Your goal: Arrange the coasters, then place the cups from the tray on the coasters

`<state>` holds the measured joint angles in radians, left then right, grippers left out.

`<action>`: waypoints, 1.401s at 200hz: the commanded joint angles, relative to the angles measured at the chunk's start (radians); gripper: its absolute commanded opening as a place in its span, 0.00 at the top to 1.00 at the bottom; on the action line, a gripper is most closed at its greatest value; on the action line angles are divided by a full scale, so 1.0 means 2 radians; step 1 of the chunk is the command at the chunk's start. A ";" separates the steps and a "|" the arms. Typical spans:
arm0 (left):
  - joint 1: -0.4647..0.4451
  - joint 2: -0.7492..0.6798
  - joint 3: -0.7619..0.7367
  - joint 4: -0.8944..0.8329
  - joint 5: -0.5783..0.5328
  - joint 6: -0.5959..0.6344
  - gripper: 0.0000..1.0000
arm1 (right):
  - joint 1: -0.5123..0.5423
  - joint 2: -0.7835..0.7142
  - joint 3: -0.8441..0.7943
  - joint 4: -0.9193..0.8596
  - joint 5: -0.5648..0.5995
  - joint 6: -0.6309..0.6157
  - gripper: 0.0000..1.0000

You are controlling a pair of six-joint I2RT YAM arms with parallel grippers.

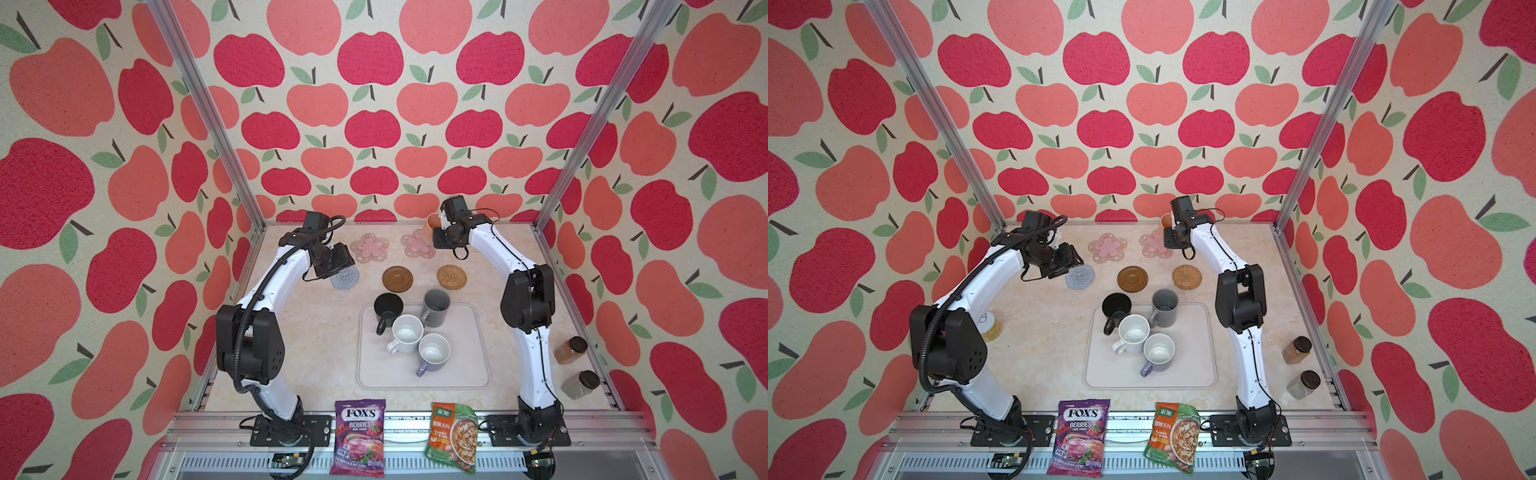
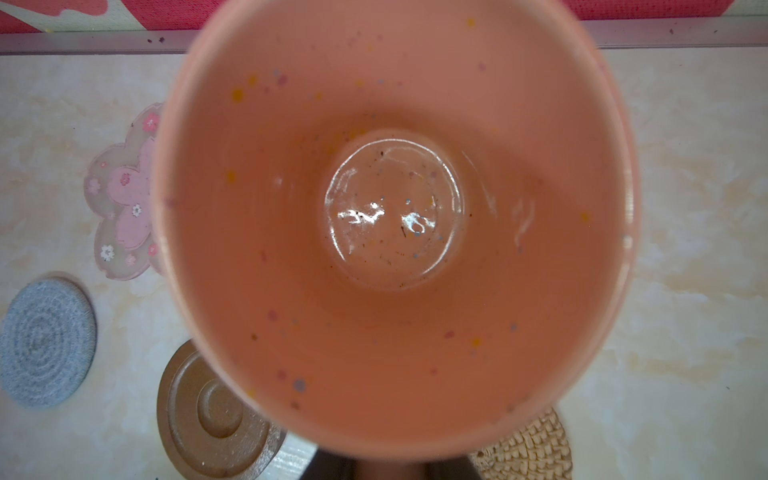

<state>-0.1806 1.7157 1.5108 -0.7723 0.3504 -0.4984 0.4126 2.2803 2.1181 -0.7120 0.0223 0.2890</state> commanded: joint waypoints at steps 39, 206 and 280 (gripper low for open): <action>0.009 0.019 0.012 0.006 0.013 0.013 0.39 | 0.020 0.055 0.123 -0.012 0.001 -0.011 1.00; 0.025 0.050 0.017 0.021 0.036 0.021 0.39 | 0.035 0.137 0.230 -0.081 0.057 -0.010 1.00; 0.026 0.055 0.016 0.026 0.042 0.014 0.39 | 0.032 0.146 0.230 -0.066 0.052 -0.003 1.00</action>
<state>-0.1352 1.8030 1.5181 -0.7273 0.4152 -0.4725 0.4843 2.5725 2.5229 -0.9169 0.1184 0.2771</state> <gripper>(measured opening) 0.611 0.208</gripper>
